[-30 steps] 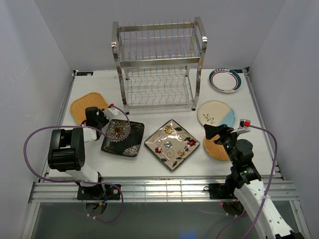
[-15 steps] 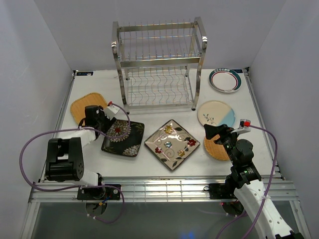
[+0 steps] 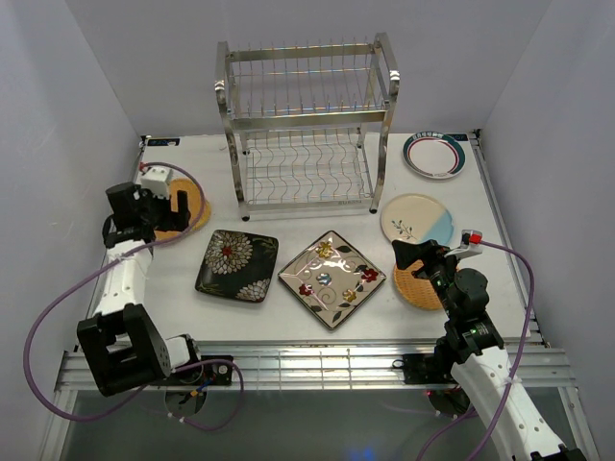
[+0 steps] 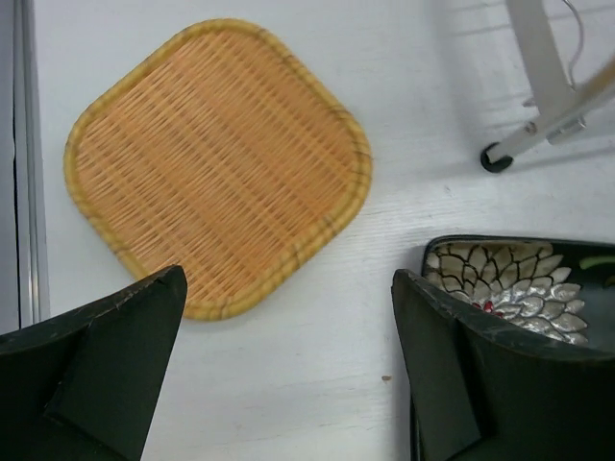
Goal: Load the plates into the dish rack
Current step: Pick up the plate from the corner of the board.
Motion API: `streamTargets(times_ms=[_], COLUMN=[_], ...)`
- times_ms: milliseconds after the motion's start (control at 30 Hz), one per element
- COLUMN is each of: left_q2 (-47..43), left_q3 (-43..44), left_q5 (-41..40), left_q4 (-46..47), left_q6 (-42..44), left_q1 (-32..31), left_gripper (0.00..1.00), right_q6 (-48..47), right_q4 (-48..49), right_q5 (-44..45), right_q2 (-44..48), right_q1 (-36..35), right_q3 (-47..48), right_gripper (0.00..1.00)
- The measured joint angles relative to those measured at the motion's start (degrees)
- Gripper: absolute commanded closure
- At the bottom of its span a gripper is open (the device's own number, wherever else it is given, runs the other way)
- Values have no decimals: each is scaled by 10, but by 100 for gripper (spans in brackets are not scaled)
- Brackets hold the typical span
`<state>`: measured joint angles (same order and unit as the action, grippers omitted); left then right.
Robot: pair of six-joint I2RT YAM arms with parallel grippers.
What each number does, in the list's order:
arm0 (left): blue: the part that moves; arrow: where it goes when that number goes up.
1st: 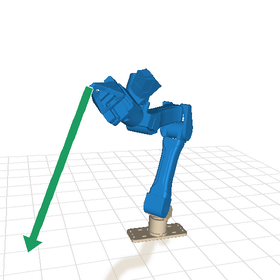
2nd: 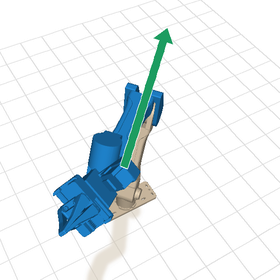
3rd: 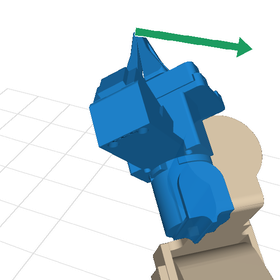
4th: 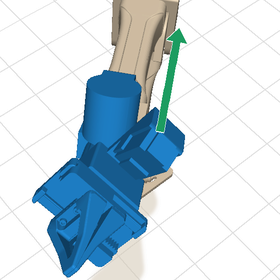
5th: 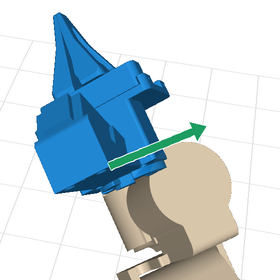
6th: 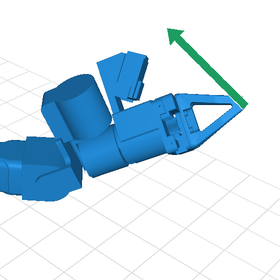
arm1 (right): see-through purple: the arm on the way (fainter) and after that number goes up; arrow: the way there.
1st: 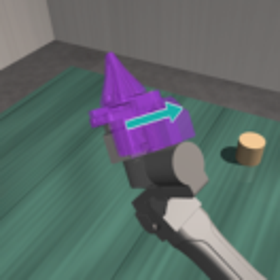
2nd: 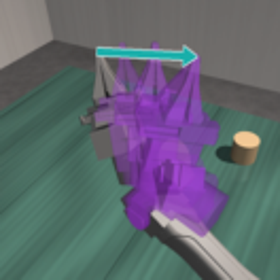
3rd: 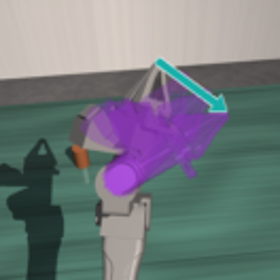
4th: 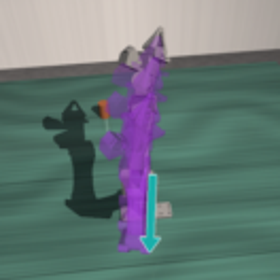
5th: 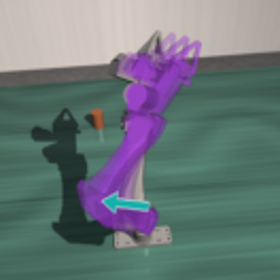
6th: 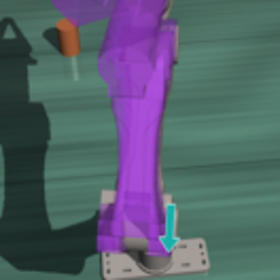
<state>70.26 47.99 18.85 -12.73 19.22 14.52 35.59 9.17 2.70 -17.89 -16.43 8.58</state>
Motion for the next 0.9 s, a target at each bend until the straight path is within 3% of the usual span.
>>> streamTargets(times_ms=[233,333,567,900], left_q2=[123,196,276,275], left_q3=[61,73,71,13], left_q5=[216,292,371,356], left_q4=[-17,-18,-23,68], left_q6=[-123,-164,-226,-336], left_q1=[240,306,318,328], left_gripper=[2,2,2,2], right_q6=[0,0,0,0], right_q4=[0,0,0,0], right_q5=[-3,-4,-4,-4], right_q2=[0,0,0,0], right_q1=[0,0,0,0], right_q3=[0,0,0,0], right_gripper=[10,10,10,10])
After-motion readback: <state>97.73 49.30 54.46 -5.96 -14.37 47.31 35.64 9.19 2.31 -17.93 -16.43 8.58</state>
